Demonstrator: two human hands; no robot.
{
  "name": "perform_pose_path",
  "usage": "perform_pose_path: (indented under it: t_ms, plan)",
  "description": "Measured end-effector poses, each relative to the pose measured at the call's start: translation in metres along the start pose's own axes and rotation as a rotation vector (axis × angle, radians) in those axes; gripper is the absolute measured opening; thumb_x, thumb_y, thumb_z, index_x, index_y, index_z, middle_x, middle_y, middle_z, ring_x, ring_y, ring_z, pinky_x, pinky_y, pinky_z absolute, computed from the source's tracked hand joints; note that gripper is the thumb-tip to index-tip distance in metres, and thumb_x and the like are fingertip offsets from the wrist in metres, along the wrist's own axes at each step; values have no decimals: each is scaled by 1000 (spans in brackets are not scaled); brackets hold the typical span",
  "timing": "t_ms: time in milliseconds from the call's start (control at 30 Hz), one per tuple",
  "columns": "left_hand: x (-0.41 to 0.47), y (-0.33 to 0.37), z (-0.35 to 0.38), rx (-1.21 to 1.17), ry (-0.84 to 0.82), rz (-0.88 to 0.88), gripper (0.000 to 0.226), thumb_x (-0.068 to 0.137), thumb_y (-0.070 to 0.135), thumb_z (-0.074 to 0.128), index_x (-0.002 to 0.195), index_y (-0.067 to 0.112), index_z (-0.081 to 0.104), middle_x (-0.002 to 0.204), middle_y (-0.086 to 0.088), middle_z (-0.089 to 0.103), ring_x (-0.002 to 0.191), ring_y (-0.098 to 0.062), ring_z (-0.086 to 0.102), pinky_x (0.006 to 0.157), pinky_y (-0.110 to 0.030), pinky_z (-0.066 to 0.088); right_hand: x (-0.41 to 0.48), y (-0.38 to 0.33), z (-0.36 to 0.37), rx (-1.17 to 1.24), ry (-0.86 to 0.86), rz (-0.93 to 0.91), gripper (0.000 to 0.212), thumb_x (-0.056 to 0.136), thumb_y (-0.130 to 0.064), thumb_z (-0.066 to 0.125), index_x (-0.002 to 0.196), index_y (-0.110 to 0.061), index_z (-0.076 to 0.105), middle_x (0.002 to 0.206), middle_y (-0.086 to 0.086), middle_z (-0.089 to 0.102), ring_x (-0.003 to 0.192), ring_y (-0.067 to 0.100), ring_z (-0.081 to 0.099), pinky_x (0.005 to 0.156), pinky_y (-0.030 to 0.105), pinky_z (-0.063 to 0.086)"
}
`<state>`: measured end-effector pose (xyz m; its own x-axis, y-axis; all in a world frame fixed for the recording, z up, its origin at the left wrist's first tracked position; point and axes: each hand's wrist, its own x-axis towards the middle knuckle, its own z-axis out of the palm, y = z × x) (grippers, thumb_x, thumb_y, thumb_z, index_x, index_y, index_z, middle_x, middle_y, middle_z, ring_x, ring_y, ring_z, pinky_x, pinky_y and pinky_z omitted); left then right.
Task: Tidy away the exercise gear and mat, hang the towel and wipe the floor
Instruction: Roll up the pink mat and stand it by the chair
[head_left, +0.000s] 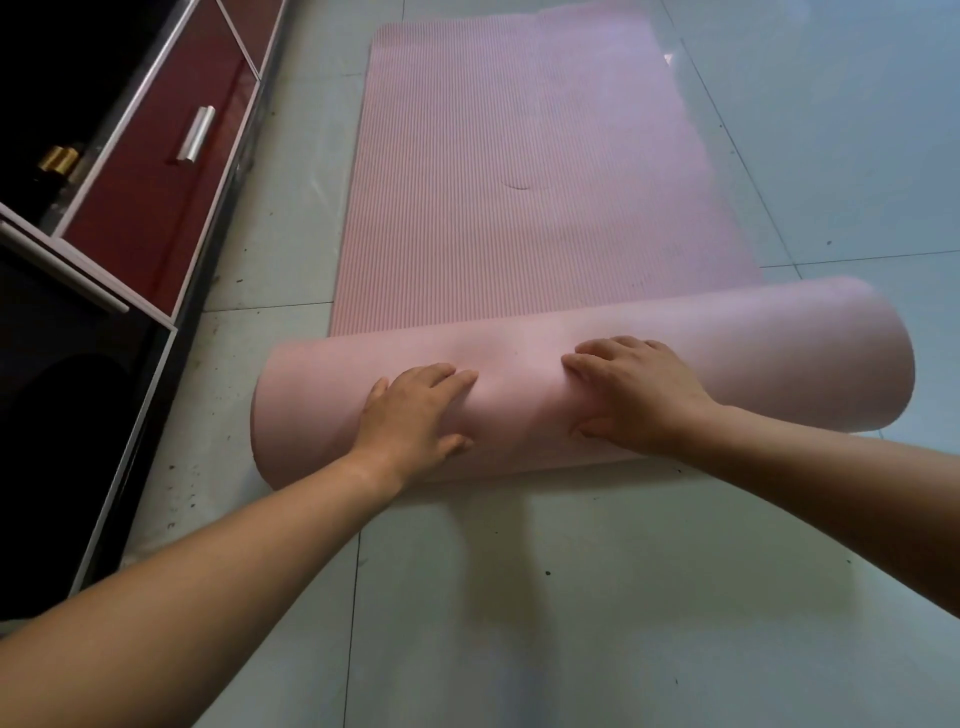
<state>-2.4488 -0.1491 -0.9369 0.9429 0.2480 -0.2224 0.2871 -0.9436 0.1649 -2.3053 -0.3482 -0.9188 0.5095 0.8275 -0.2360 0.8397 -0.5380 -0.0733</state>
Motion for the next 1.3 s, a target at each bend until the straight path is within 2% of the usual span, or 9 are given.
perform_pose_path:
  t_ms: [133, 533, 733, 833, 1033, 1133, 1300]
  plan:
    - [-2, 0, 0, -47, 35, 7, 67, 77, 44, 68, 136, 34, 39, 140, 9, 43, 128, -17, 40, 103, -43, 34, 0, -1, 0, 15, 20, 5, 61, 76, -54, 62, 128, -27, 46, 132, -7, 49, 116, 22, 46, 91, 34, 40]
    - [-26, 1, -15, -101, 106, 31, 55, 78, 39, 69, 129, 33, 50, 129, 8, 55, 117, -19, 51, 95, -34, 40, -24, -6, -12, 13, 73, 0, 54, 78, -56, 59, 125, -30, 51, 126, -8, 55, 112, 22, 50, 87, 33, 37]
    - [-51, 6, -23, -128, 43, 41, 54, 78, 39, 69, 129, 33, 50, 129, 8, 55, 116, -21, 51, 95, -37, 42, -46, -19, -20, 38, 29, -17, 53, 78, -57, 58, 124, -32, 51, 123, -9, 57, 111, 21, 51, 88, 34, 42]
    - [-74, 9, -25, -162, 13, 56, 55, 77, 40, 70, 128, 33, 51, 129, 8, 56, 116, -20, 51, 96, -36, 42, -64, -27, -23, 43, -24, -39, 53, 78, -58, 57, 124, -33, 50, 123, -11, 56, 112, 19, 50, 89, 33, 42]
    - [-93, 10, -20, -159, -101, 110, 60, 79, 47, 66, 134, 35, 44, 135, 11, 51, 123, -14, 46, 98, -24, 35, -80, -30, -19, 109, -124, -65, 61, 74, -58, 63, 128, -34, 48, 125, -12, 54, 113, 17, 49, 87, 30, 44]
    - [-81, 5, -19, -201, -89, 93, 63, 79, 45, 67, 136, 35, 42, 138, 11, 49, 125, -13, 45, 101, -25, 35, -72, -26, -18, 153, -113, -49, 69, 71, -60, 66, 131, -32, 45, 131, -10, 50, 116, 18, 47, 93, 33, 43]
    - [-55, -3, -21, -193, -85, 90, 66, 79, 45, 68, 138, 33, 40, 140, 8, 46, 126, -15, 44, 102, -29, 37, -63, -28, -18, 146, -60, -96, 68, 77, -53, 65, 136, -30, 39, 142, -7, 39, 125, 20, 40, 100, 34, 38]
